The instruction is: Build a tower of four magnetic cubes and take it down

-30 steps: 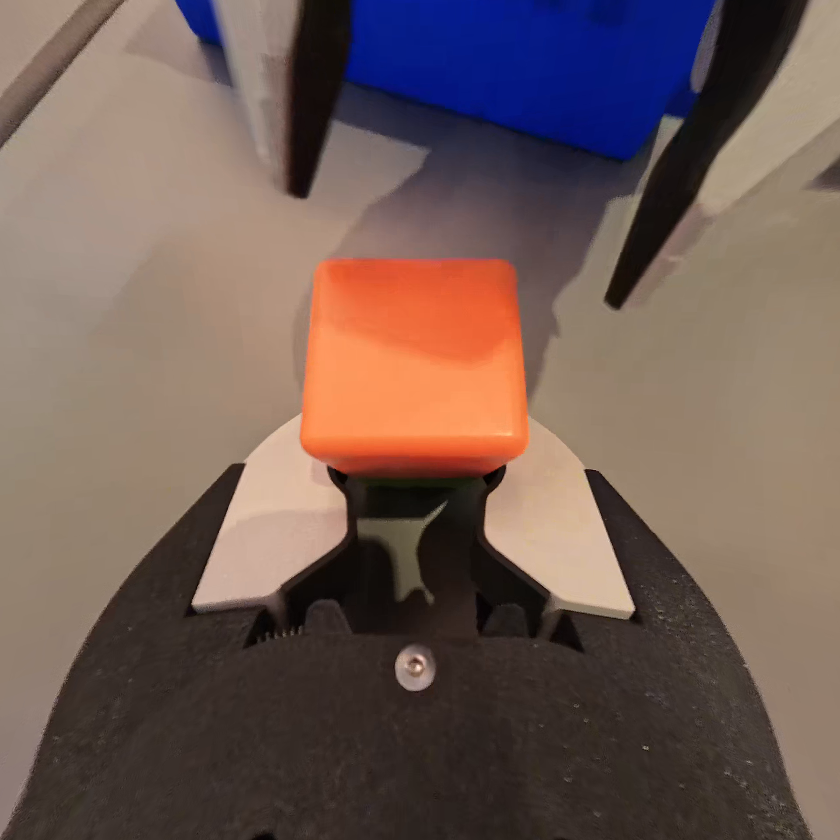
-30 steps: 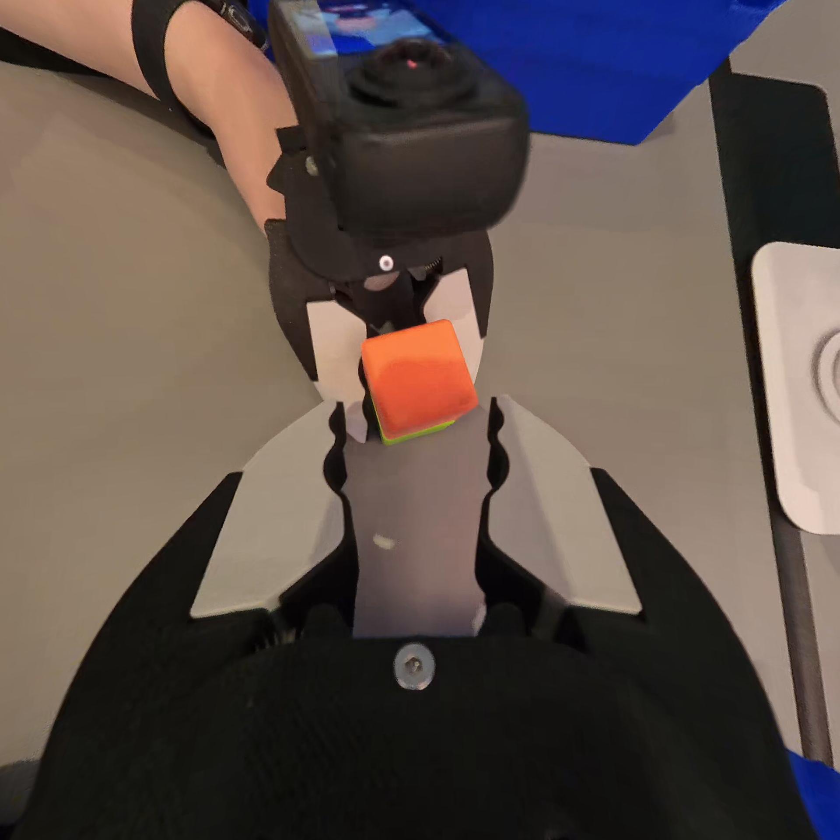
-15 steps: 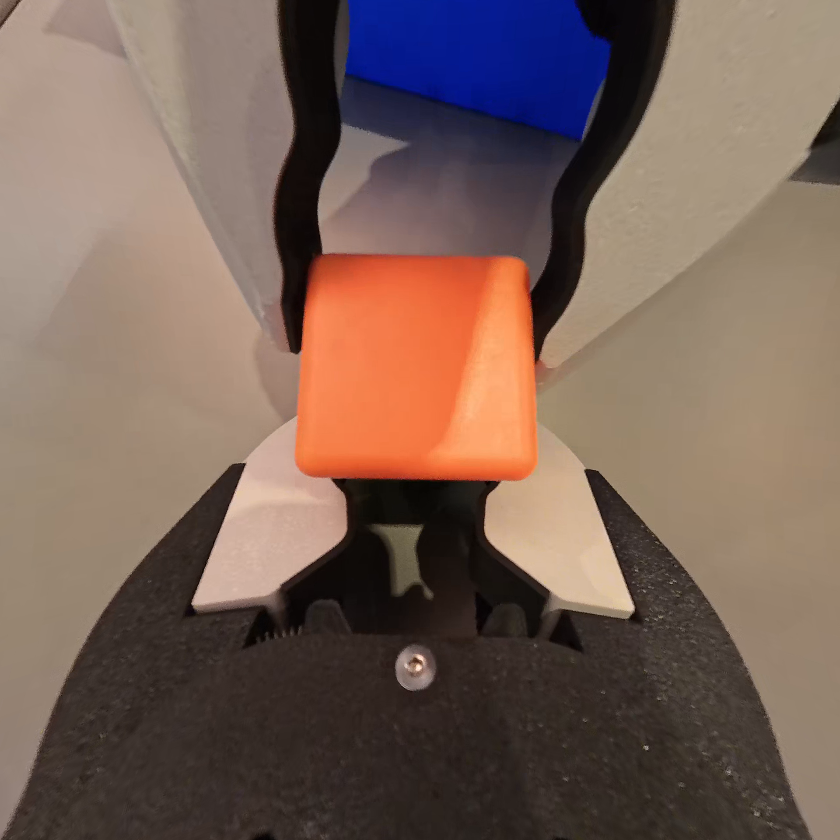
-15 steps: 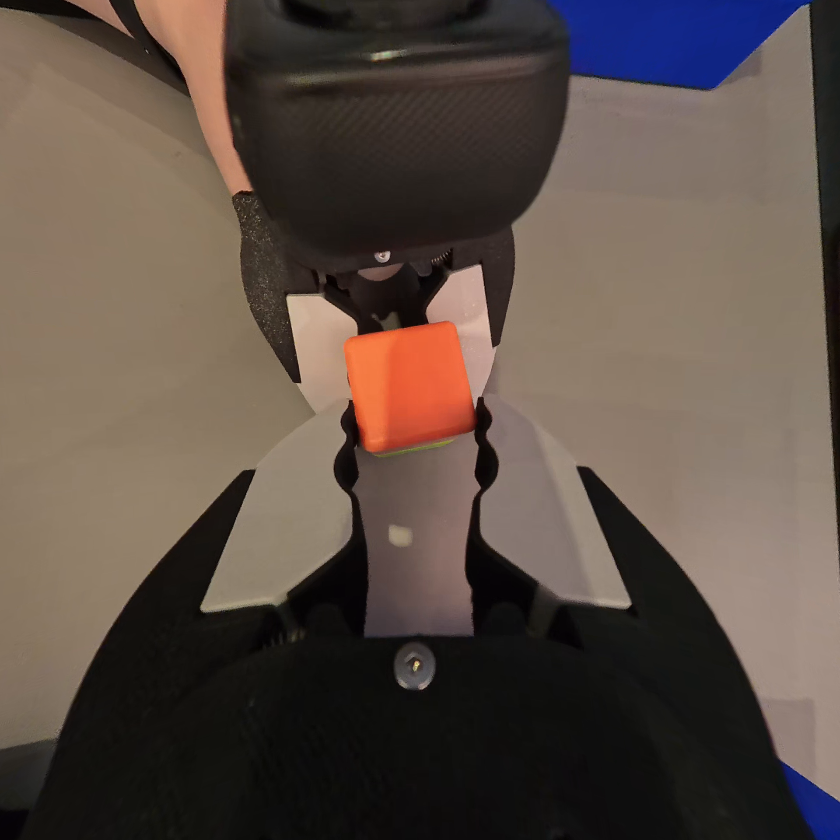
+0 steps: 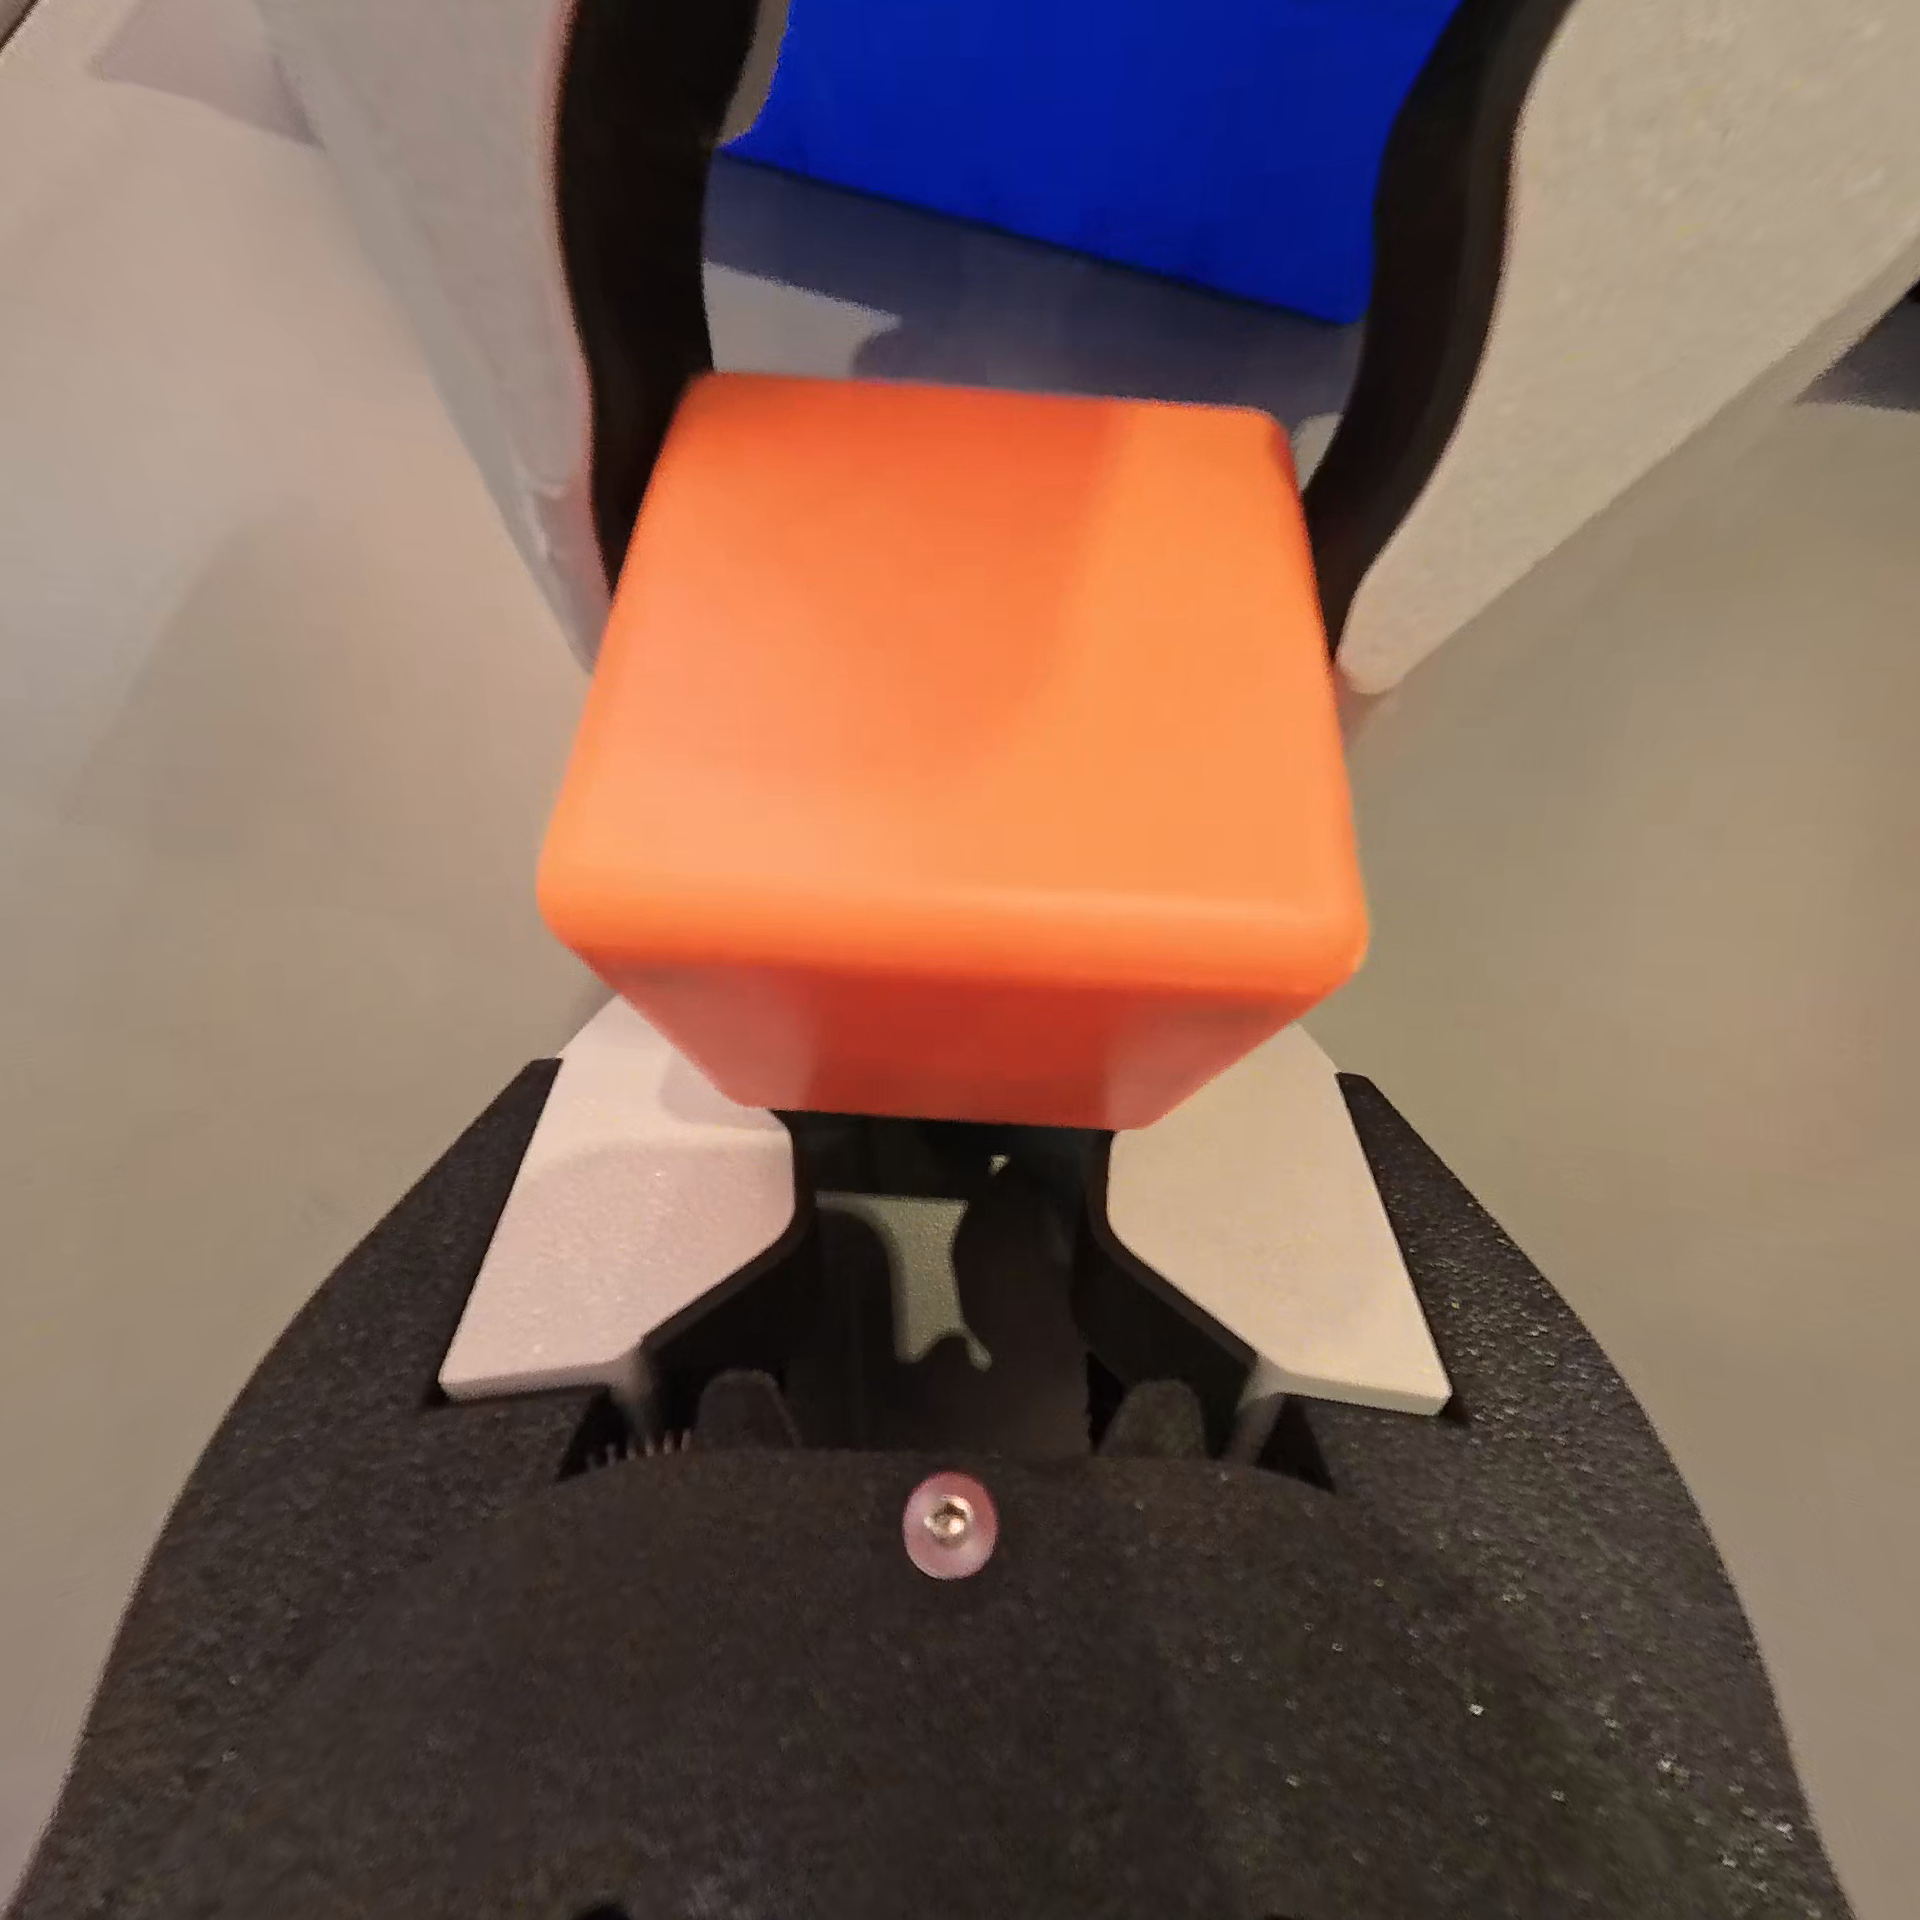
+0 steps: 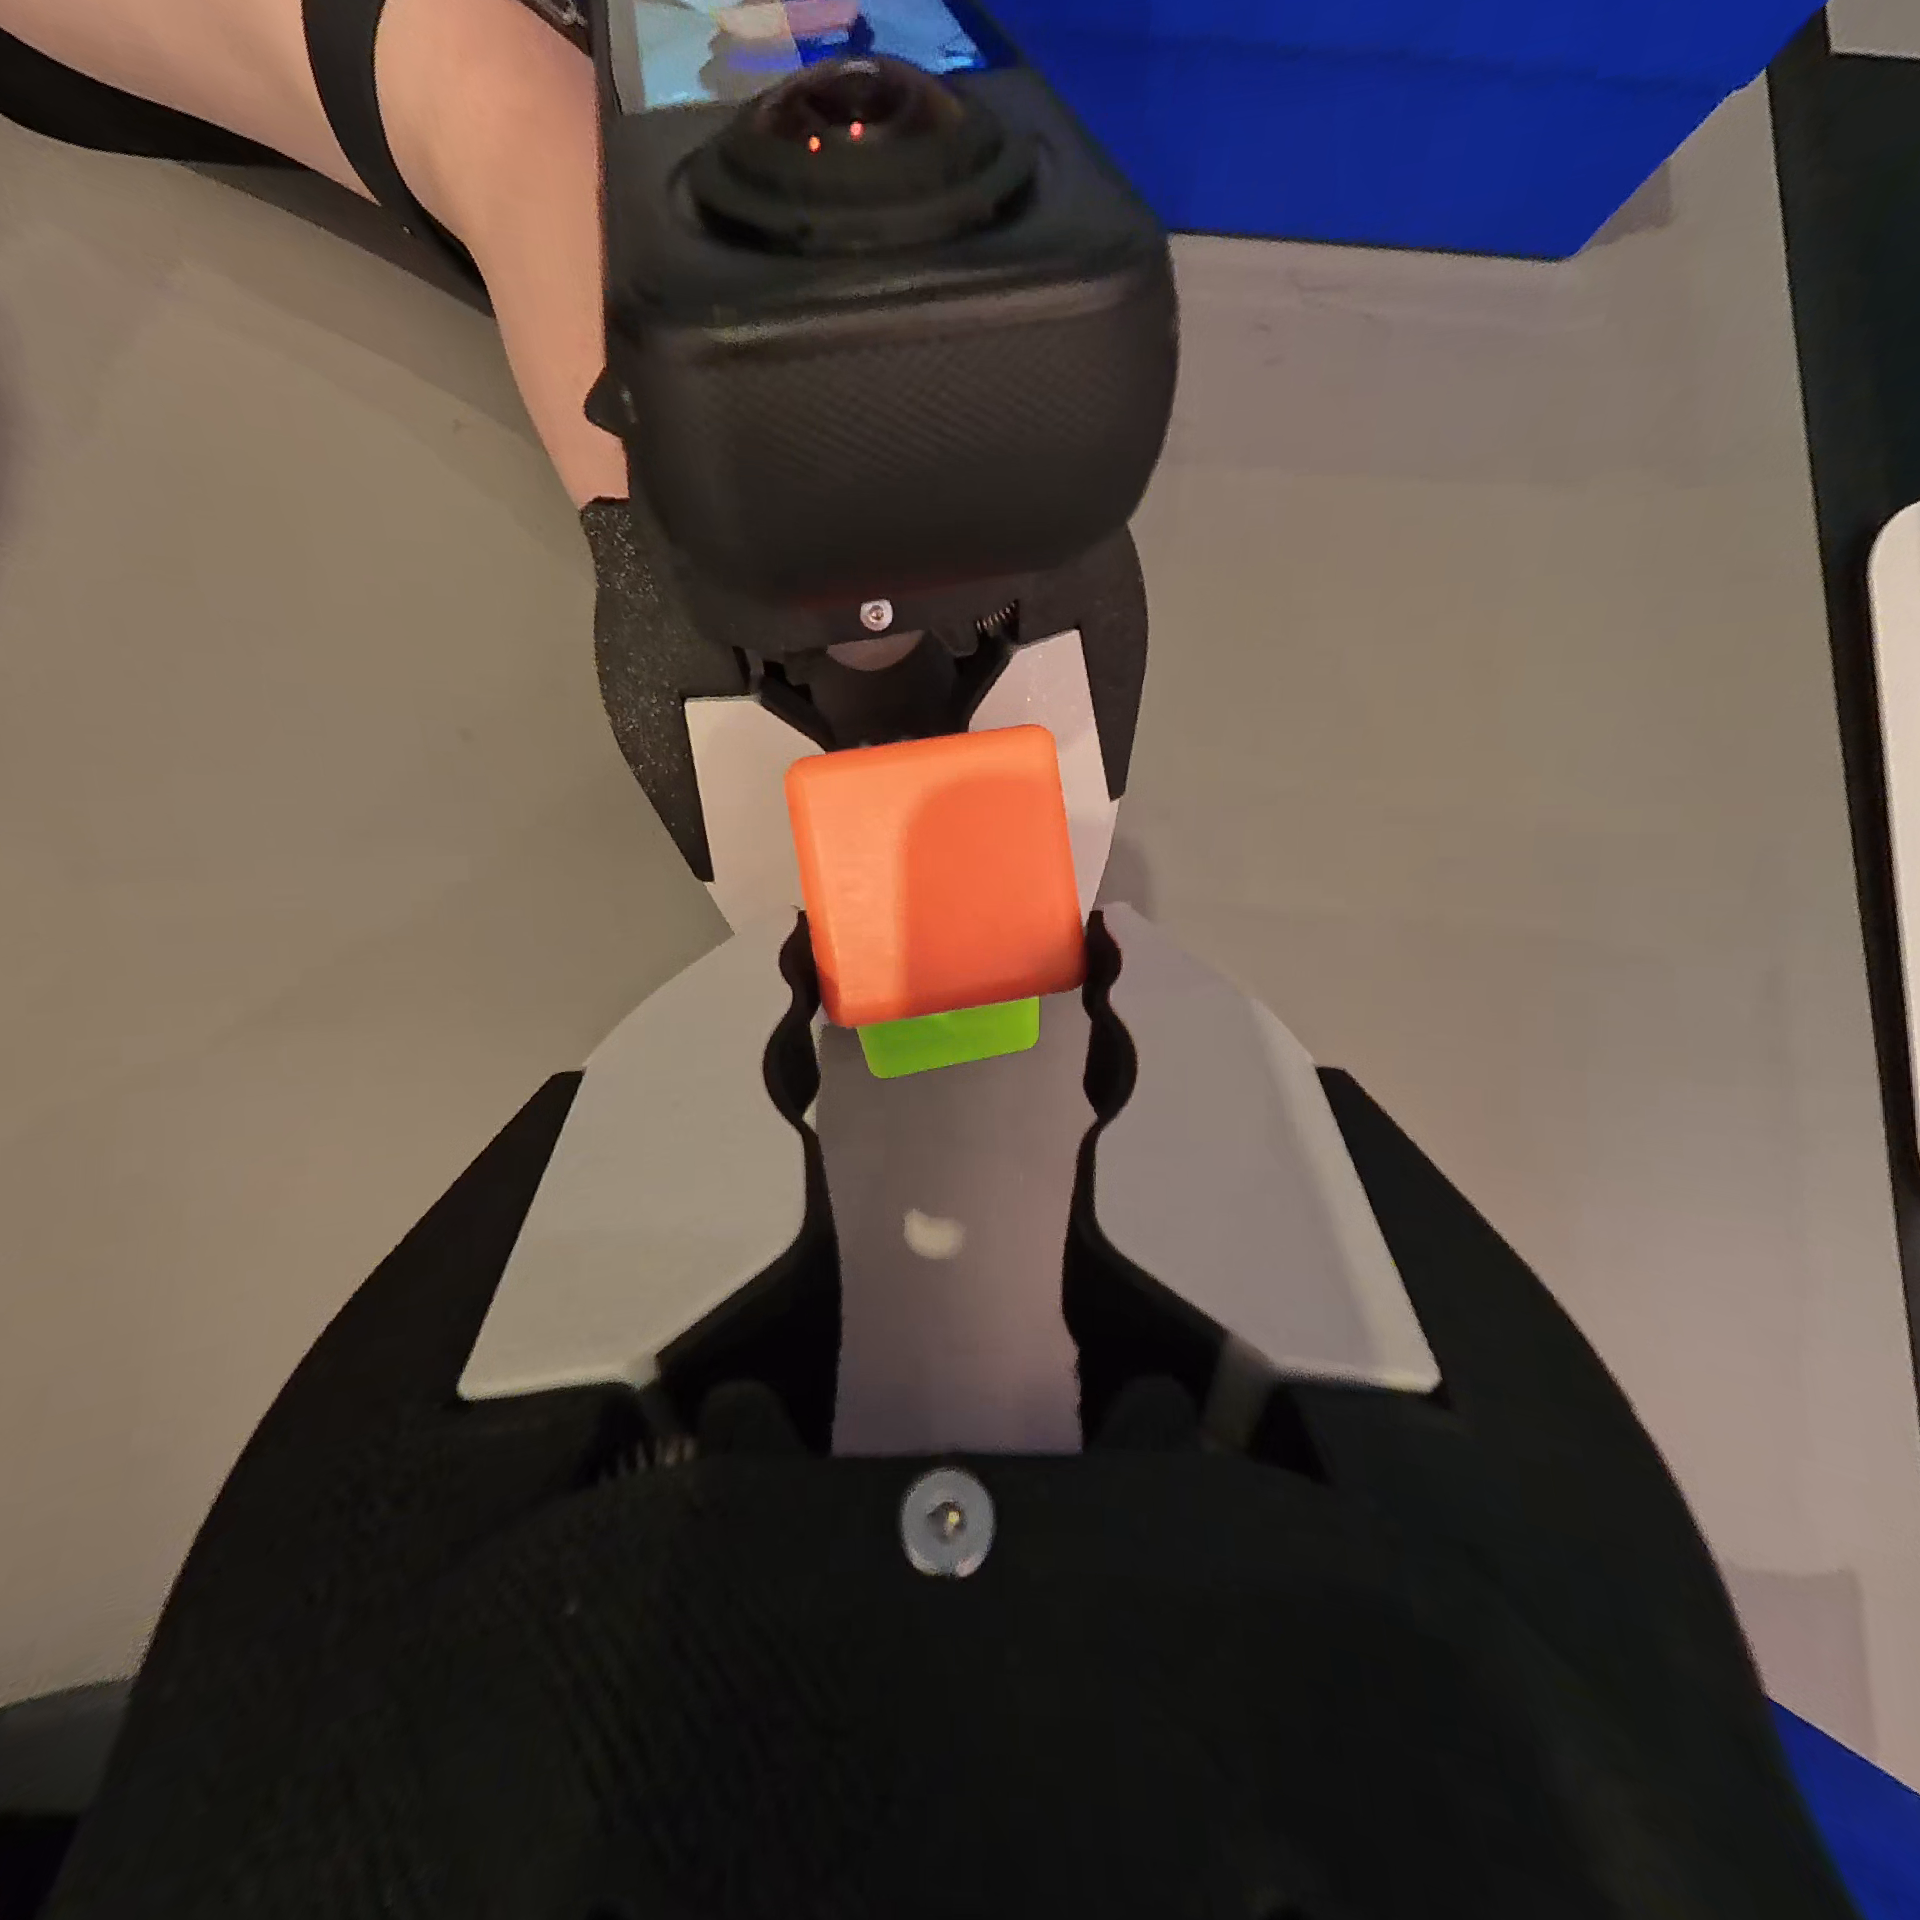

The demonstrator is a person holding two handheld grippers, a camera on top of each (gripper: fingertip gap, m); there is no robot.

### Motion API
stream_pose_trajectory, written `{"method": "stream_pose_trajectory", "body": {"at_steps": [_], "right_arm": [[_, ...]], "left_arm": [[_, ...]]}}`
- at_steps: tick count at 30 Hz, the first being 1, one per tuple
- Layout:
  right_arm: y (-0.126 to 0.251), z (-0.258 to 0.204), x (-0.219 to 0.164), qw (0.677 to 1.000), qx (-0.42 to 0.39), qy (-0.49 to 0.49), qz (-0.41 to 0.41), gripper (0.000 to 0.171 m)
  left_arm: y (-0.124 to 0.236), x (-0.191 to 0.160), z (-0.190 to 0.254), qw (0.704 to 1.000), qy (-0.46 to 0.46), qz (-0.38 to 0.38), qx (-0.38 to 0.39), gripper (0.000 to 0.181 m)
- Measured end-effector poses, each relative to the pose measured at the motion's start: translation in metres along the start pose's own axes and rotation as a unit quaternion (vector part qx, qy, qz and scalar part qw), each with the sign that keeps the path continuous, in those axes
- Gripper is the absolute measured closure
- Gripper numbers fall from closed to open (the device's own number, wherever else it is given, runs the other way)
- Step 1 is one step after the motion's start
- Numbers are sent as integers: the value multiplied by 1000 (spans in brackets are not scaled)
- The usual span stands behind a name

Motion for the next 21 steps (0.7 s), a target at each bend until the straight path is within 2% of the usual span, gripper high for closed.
{"method": "stream_pose_trajectory", "body": {"at_steps": [11, 21], "right_arm": [[15, 5, -2, 1000, 2, -20, 19, 121], [28, 2, -1, 1000, -31, 1, -1, 121]], "left_arm": [[0, 0, -1, 1000, 3, -2, 6, 124], [1, 0, -2, 1000, 6, -3, 10, 124]]}}
Point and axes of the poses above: each gripper's, where its closed fingertips meet, y back along the fingers, x out of its top, z = x × y across the jaws, the point moved 6 cm from there along y, back along the fingers, and after that the axes turned 7 degrees about -y, right-handed, at the moved point
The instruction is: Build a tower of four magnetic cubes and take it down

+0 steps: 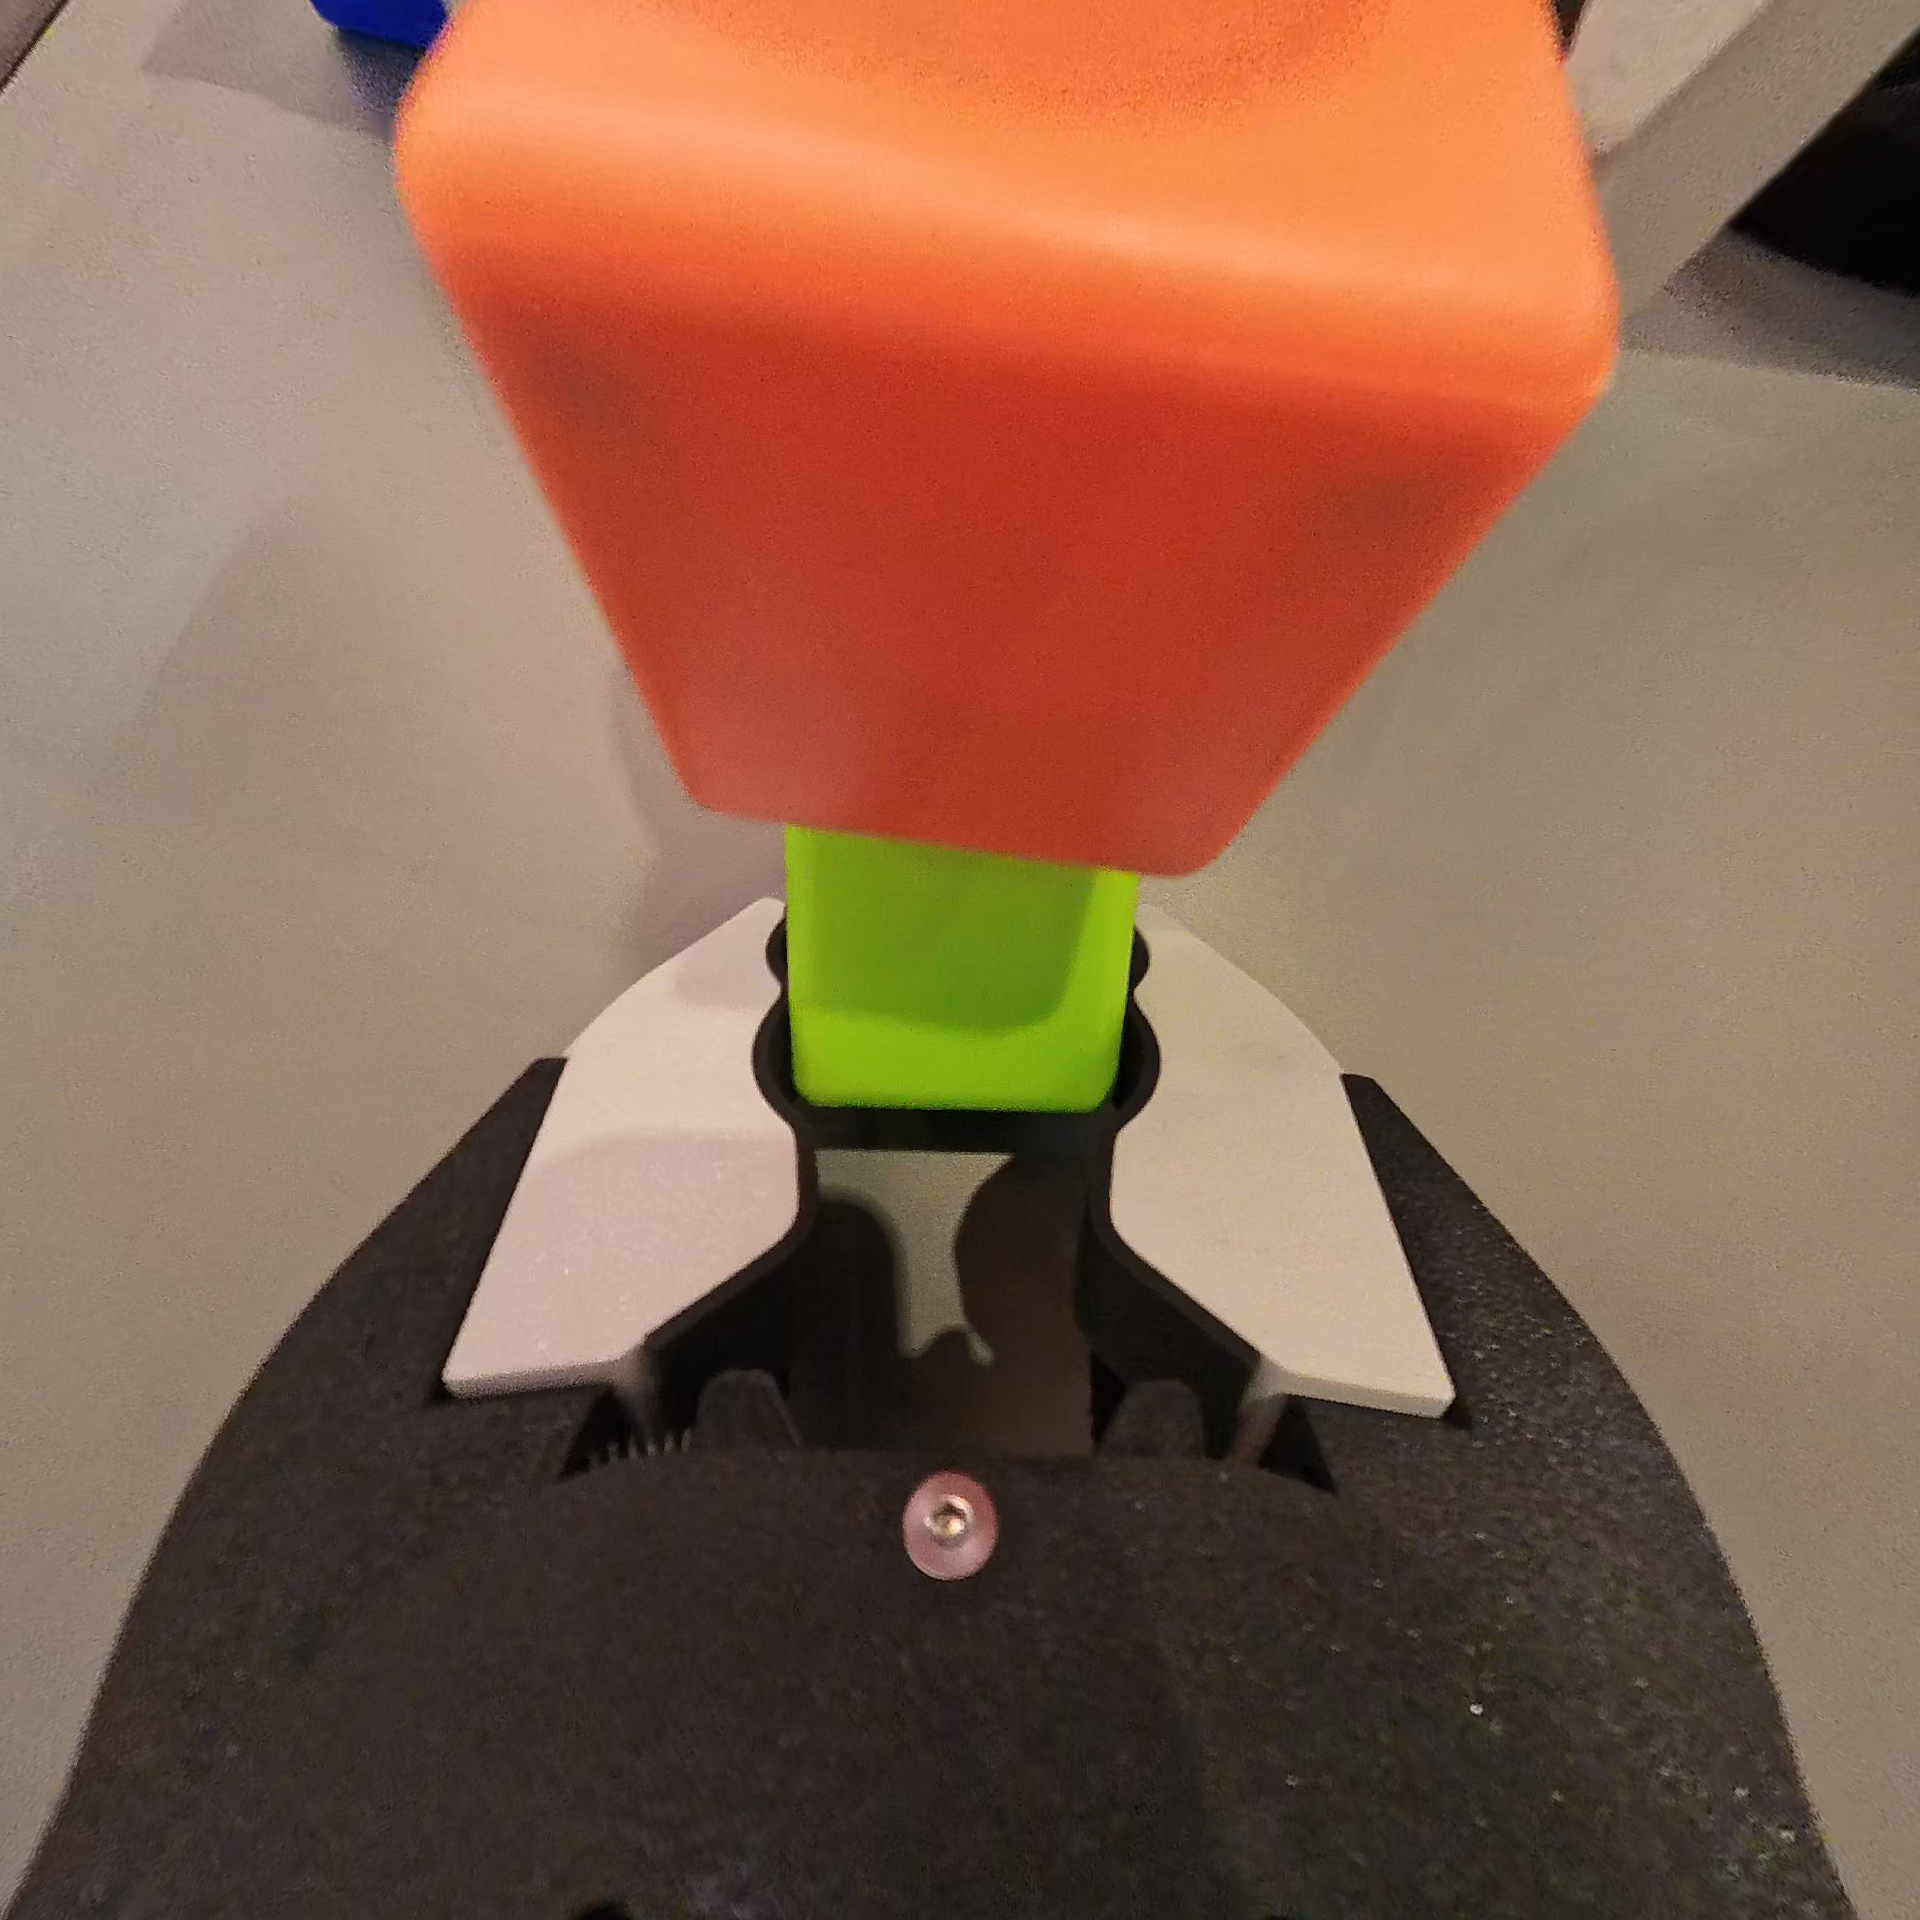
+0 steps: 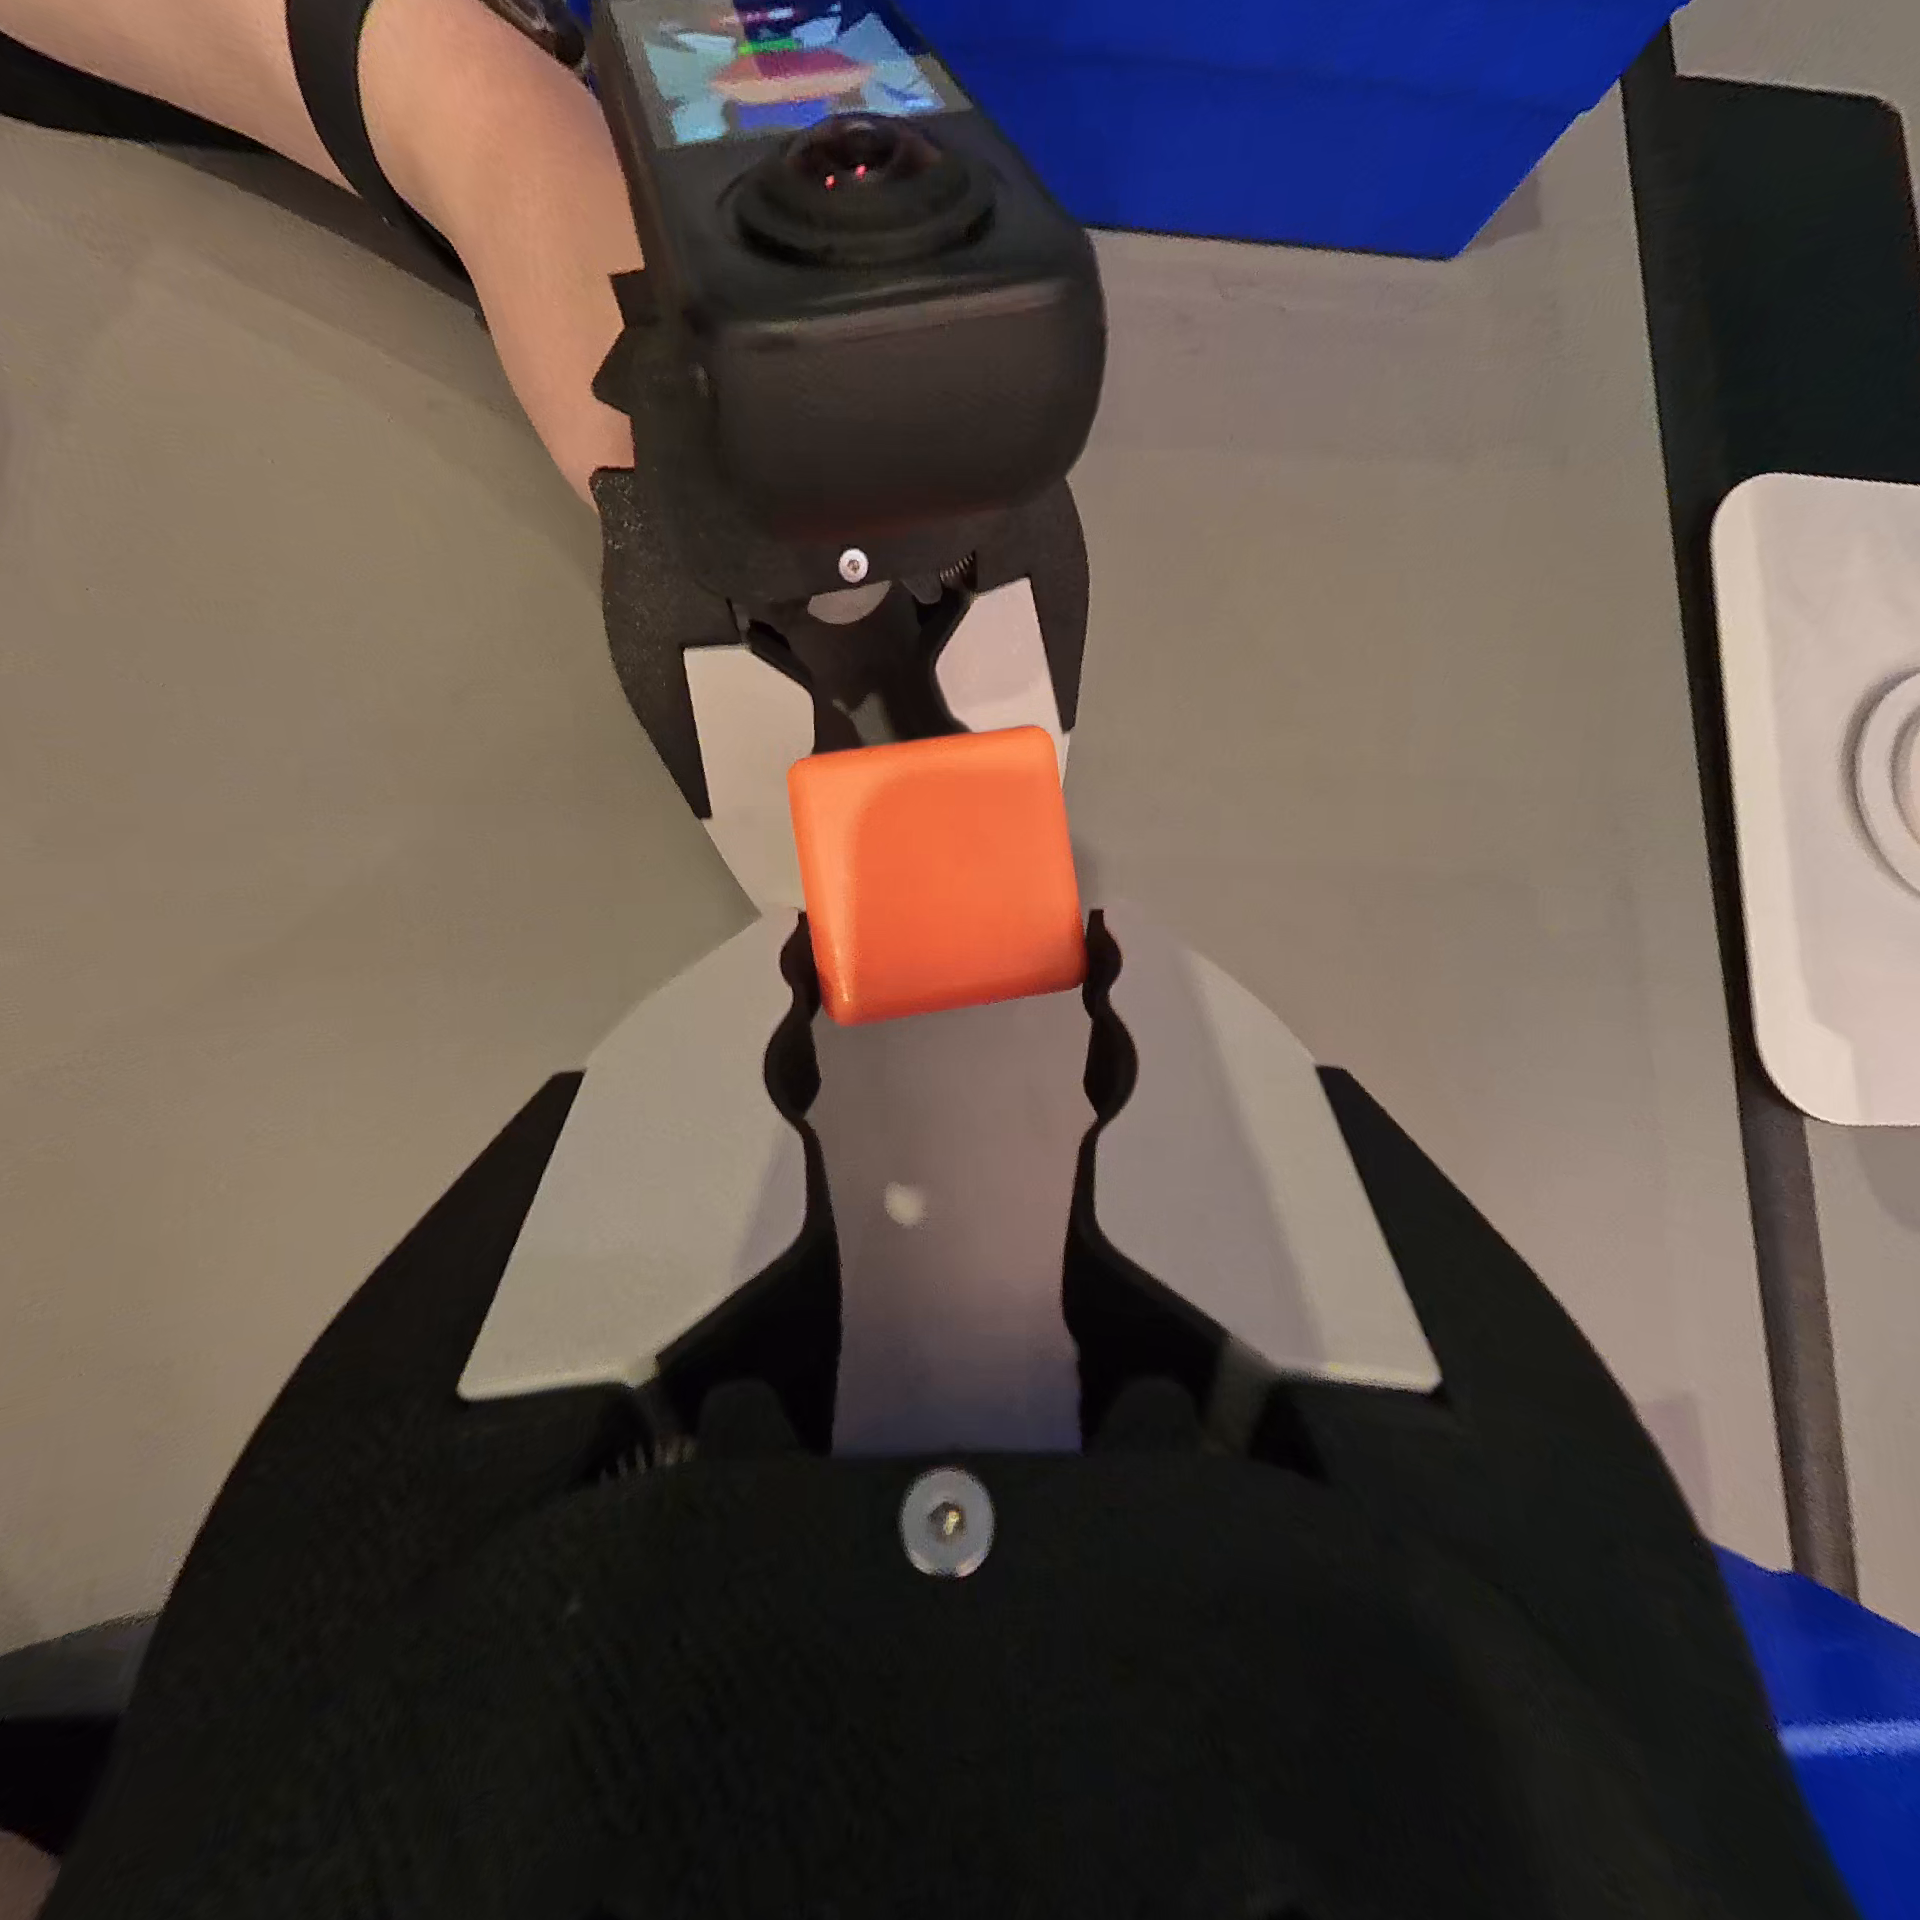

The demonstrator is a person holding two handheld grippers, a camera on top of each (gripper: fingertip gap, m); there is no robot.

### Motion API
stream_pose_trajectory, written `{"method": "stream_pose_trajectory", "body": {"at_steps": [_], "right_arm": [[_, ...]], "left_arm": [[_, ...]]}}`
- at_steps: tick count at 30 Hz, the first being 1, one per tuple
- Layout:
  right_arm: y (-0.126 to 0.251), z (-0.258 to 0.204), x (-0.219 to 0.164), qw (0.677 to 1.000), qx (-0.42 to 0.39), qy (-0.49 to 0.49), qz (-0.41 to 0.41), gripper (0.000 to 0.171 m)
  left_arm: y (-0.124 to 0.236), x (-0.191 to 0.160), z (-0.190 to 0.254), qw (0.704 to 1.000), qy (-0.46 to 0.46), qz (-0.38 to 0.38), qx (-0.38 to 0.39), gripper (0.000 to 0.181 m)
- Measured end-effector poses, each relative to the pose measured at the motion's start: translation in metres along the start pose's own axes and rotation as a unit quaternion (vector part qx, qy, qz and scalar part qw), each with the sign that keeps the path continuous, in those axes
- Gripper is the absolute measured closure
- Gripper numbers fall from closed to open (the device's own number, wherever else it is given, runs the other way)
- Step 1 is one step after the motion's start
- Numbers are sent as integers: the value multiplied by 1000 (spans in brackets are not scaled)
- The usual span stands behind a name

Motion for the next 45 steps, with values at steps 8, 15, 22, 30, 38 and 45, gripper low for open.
{"method": "stream_pose_trajectory", "body": {"at_steps": [8, 15, 22, 30, 38, 45], "right_arm": [[94, 4, -17, 996, -69, -33, 49, 121], [144, 20, -114, 980, -81, -177, 41, 121], [83, 24, -162, 977, -2, -187, -107, 120], [71, 18, -178, 954, 40, -257, -146, 119], [127, 28, -135, 959, -66, -274, -29, 120], [135, 20, 8, 898, -32, -356, 256, 109]], "left_arm": [[2, -2, -2, 1000, 4, -5, 3, 124], [2, -2, -2, 1000, 4, 0, 5, 124], [1, -2, -2, 1000, 4, 1, 4, 124], [2, -1, -3, 1000, 8, -3, 11, 124], [39, 30, -15, 992, 5, 91, 87, 125], [75, 61, -10, 969, -32, 150, 196, 125]]}}
Point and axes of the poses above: each gripper's, where its closed fingertips meet, y back along the fingers, x out of its top, z = x × y across the jaws, the point moved 6 cm from there along y, back along the fingers, and after that the axes turned 7 degrees about -y, right-handed, at the moved point
